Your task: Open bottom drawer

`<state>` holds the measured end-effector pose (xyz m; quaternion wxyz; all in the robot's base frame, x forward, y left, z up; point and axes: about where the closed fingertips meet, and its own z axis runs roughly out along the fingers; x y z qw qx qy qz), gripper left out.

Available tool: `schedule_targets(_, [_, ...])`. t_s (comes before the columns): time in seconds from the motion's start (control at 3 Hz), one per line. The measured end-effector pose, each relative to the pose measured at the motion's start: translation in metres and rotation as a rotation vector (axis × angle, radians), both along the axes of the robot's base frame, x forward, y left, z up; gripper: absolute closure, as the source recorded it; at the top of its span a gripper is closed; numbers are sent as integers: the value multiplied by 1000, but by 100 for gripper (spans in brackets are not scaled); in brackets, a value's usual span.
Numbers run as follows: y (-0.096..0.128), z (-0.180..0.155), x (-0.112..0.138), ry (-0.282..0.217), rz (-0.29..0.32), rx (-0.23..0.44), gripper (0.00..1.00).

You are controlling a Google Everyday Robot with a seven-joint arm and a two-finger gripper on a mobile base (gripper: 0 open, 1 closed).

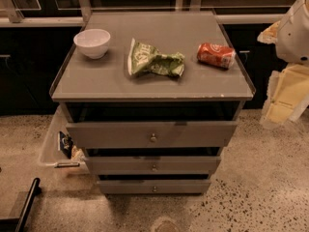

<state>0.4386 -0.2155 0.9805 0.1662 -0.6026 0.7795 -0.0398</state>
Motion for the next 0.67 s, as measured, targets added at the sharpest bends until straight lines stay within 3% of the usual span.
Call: schedule_targets(0.67, [-2,-11,1,6,-11,11,0])
